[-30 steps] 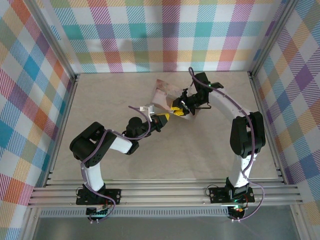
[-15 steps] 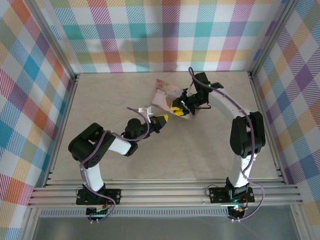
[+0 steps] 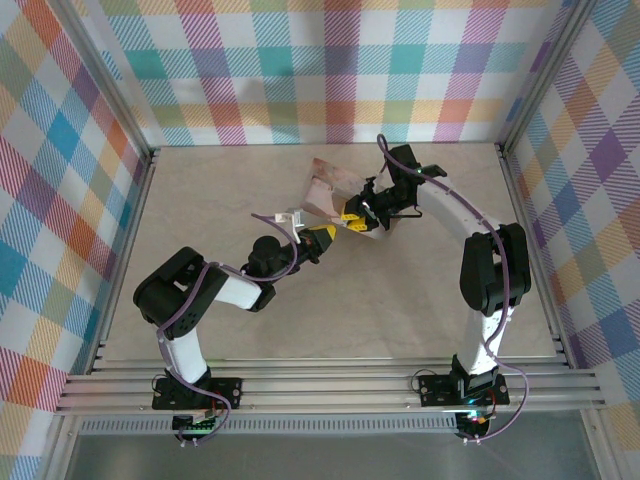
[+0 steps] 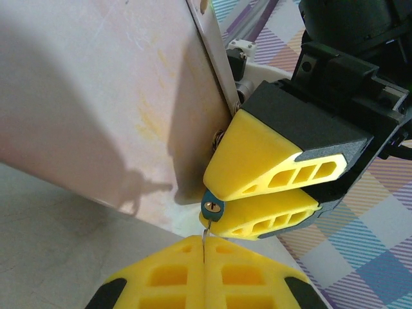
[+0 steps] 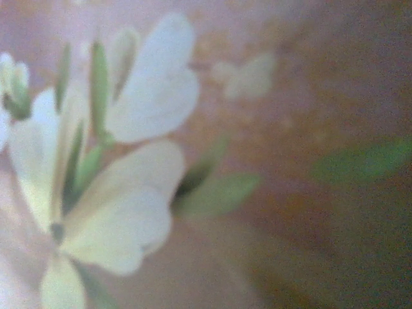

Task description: Unlock the padlock with the key

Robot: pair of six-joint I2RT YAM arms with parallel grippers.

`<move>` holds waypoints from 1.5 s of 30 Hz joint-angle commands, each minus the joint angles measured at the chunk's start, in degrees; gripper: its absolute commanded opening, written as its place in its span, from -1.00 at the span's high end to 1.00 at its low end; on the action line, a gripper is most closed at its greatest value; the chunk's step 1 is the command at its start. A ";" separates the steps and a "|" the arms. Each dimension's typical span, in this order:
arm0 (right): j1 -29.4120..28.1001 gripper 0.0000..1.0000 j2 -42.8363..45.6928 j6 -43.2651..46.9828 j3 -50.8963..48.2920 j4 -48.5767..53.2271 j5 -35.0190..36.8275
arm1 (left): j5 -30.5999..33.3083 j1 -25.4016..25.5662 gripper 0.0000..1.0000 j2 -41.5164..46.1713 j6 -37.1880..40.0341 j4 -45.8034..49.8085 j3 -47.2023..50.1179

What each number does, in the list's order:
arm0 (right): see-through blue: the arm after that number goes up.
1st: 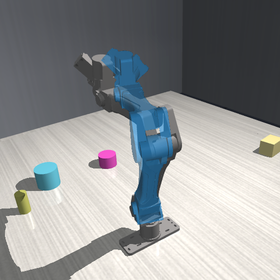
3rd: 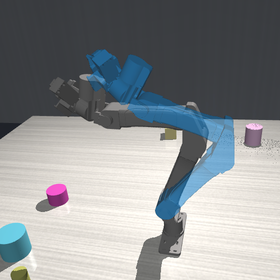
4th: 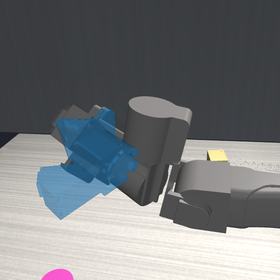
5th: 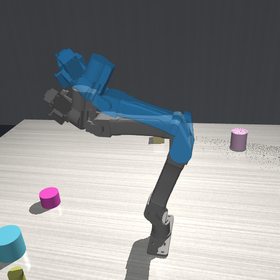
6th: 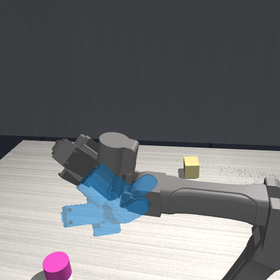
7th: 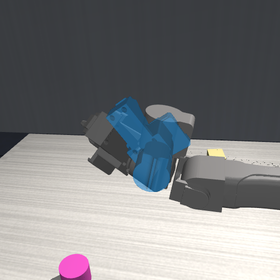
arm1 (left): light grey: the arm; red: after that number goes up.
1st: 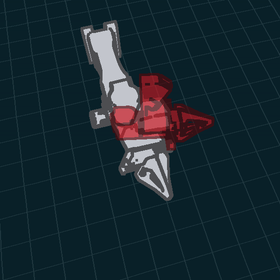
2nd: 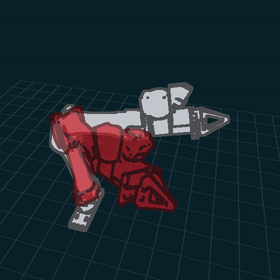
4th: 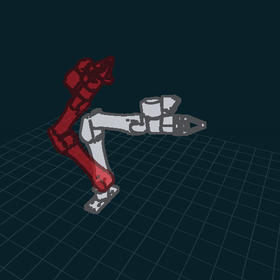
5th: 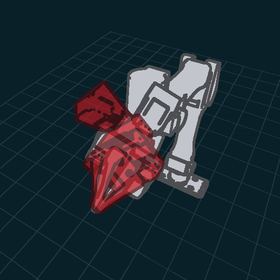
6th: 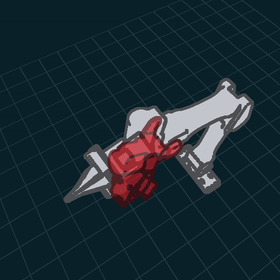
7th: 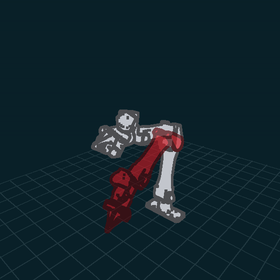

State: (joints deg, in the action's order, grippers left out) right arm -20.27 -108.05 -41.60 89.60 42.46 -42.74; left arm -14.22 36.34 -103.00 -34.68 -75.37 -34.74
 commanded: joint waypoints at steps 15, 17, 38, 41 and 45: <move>-0.38 1.00 0.27 -2.67 -0.58 0.31 -5.37 | 1.03 -0.48 1.00 -0.08 1.04 -2.60 -3.38; -0.38 1.00 0.30 -2.77 -0.57 0.21 -5.39 | 1.06 -0.57 1.00 -0.42 0.93 -2.67 -3.58; -0.41 1.00 0.21 -5.70 -0.39 -2.47 -7.53 | -1.84 -0.59 1.00 -4.18 -1.66 -3.20 -6.61; -0.39 1.00 0.06 -5.91 -0.29 -2.76 -7.67 | -2.59 -0.35 1.00 -4.68 -2.16 -3.20 -6.74; -0.38 1.00 0.12 -6.12 -0.13 -2.89 -7.76 | -3.53 0.27 1.00 -5.19 -2.40 -3.18 -6.83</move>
State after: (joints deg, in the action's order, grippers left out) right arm -19.35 -108.05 -45.76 89.60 39.59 -43.66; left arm -13.58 35.16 -107.11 -36.67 -76.75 -39.55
